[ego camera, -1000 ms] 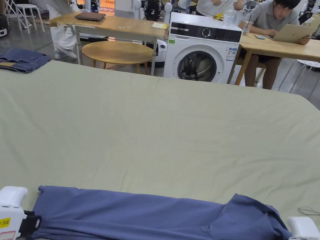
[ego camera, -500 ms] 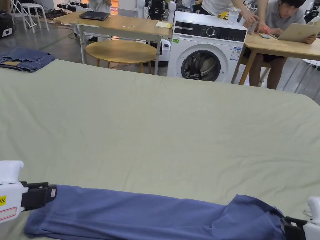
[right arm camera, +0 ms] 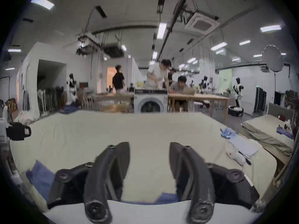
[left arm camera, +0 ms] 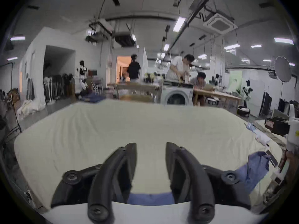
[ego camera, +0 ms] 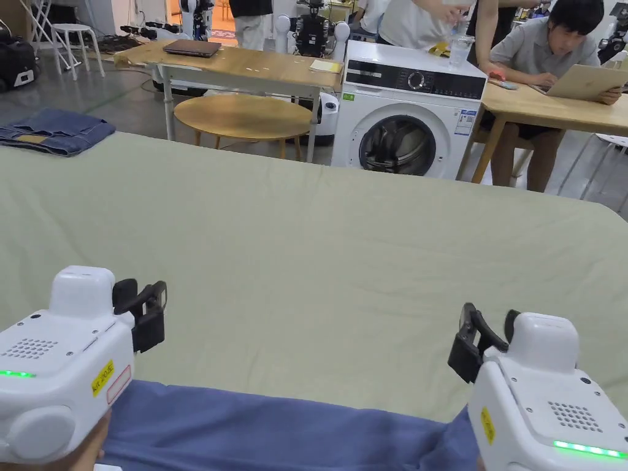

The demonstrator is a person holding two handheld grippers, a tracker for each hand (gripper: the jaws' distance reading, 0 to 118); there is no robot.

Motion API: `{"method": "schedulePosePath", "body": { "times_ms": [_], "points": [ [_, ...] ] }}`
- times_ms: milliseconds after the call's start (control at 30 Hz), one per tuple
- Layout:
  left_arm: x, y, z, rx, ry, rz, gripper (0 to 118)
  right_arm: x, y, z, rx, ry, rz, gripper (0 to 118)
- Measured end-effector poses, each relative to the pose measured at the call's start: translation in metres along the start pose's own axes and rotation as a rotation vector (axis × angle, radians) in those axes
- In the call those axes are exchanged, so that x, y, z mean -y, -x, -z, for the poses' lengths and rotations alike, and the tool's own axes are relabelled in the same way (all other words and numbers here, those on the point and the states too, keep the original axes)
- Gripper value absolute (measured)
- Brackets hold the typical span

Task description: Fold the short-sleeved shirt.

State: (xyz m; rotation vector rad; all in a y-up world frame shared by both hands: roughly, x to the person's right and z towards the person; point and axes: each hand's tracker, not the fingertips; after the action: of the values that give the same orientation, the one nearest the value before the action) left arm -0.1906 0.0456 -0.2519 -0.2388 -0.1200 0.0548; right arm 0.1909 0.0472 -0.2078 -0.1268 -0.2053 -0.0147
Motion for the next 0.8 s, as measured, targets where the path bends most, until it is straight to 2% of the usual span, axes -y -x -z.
{"method": "schedulePosePath", "body": {
  "times_ms": [33,67,100,200,300,367,467,567,733,800],
  "points": [
    [-0.002,-0.003,0.000,-0.017,-0.009,0.010,10,-0.002,0.006,0.000,0.002,-0.023,-0.004,14],
    [-0.004,-0.006,0.000,-0.028,-0.026,0.018,1,-0.004,0.011,0.001,0.003,-0.037,-0.009,5],
    [-0.006,-0.007,-0.001,-0.027,-0.034,0.024,0,-0.005,0.016,0.001,0.006,-0.037,-0.014,0],
    [-0.011,-0.010,-0.002,-0.025,-0.055,0.045,0,-0.008,0.024,0.003,-0.035,-0.051,0.005,0],
    [-0.014,-0.008,-0.006,-0.030,-0.042,0.088,0,-0.009,0.034,0.006,-0.032,-0.053,-0.005,0],
    [-0.017,0.001,-0.007,-0.041,0.016,0.115,0,-0.010,0.037,0.007,-0.045,-0.050,0.002,0],
    [-0.019,0.029,-0.007,0.013,0.141,0.082,0,-0.008,0.042,0.010,-0.061,-0.035,0.013,0],
    [-0.011,0.071,-0.008,0.087,0.295,-0.028,0,-0.005,0.046,0.014,-0.085,-0.014,0.007,0],
    [0.013,0.153,0.005,0.232,0.528,-0.347,0,0.004,0.053,0.020,-0.117,0.025,-0.020,0],
    [0.029,0.181,0.010,0.291,0.570,-0.455,0,0.008,0.056,0.023,-0.130,0.048,-0.032,0]
  ]
}}
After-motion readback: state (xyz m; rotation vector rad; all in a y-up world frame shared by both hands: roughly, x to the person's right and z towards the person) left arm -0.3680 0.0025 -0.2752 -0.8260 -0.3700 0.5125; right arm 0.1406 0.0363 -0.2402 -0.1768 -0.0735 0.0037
